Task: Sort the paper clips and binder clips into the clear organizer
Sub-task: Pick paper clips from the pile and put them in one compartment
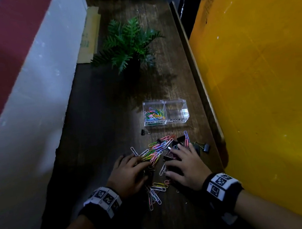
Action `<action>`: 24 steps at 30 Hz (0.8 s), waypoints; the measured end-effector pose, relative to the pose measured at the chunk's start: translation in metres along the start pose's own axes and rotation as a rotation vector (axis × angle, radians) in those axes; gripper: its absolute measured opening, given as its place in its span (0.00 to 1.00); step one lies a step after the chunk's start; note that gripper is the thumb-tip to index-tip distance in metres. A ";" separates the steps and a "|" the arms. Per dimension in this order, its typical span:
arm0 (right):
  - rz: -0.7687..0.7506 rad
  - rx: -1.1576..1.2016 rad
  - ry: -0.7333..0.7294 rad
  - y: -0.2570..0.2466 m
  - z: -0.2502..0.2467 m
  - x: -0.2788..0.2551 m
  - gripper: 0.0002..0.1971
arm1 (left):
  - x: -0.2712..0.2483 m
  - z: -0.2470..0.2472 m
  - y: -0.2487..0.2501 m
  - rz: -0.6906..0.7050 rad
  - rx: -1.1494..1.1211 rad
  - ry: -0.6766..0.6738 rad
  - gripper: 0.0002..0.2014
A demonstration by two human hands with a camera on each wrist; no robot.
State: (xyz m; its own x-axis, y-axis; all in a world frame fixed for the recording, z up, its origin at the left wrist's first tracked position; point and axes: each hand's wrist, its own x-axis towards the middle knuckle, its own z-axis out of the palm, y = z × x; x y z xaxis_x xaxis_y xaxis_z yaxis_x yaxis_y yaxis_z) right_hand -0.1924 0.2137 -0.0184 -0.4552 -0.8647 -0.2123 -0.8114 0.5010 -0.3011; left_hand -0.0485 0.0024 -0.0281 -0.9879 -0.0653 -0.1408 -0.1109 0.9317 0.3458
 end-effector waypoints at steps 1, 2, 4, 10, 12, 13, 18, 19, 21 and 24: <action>0.004 0.009 0.080 0.001 0.000 0.002 0.24 | 0.002 -0.001 0.001 -0.009 -0.018 0.026 0.20; 0.013 0.012 0.152 0.003 0.000 0.006 0.21 | 0.004 -0.002 0.002 -0.020 -0.032 0.045 0.18; 0.028 -0.014 0.205 0.002 -0.004 0.015 0.19 | 0.011 -0.006 0.003 -0.051 -0.060 0.064 0.16; 0.019 0.013 0.143 -0.012 -0.023 0.054 0.12 | 0.040 -0.018 -0.015 -0.267 -0.101 0.032 0.10; 0.007 0.006 0.134 -0.015 -0.025 0.064 0.07 | 0.050 -0.023 -0.018 -0.367 -0.129 -0.061 0.10; 0.009 0.005 0.128 -0.017 -0.025 0.068 0.06 | 0.054 -0.024 -0.018 -0.407 -0.139 -0.098 0.12; 0.020 0.029 0.131 -0.016 -0.026 0.067 0.05 | 0.067 -0.029 -0.013 -0.500 -0.185 -0.171 0.10; 0.022 0.042 0.144 -0.015 -0.025 0.064 0.04 | 0.068 -0.029 -0.013 -0.516 -0.206 -0.164 0.09; 0.040 0.059 0.153 -0.013 -0.024 0.058 0.03 | 0.071 -0.030 -0.014 -0.539 -0.232 -0.162 0.09; 0.077 0.056 0.086 -0.010 -0.023 0.051 0.05 | 0.075 -0.034 -0.011 -0.538 -0.216 -0.221 0.15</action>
State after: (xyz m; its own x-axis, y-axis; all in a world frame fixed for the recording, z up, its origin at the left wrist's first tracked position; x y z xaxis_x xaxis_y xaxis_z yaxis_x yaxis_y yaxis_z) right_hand -0.2157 0.1642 -0.0051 -0.5471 -0.8222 -0.1571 -0.7520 0.5651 -0.3392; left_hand -0.1255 -0.0244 -0.0113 -0.7439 -0.4089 -0.5285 -0.6296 0.6941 0.3491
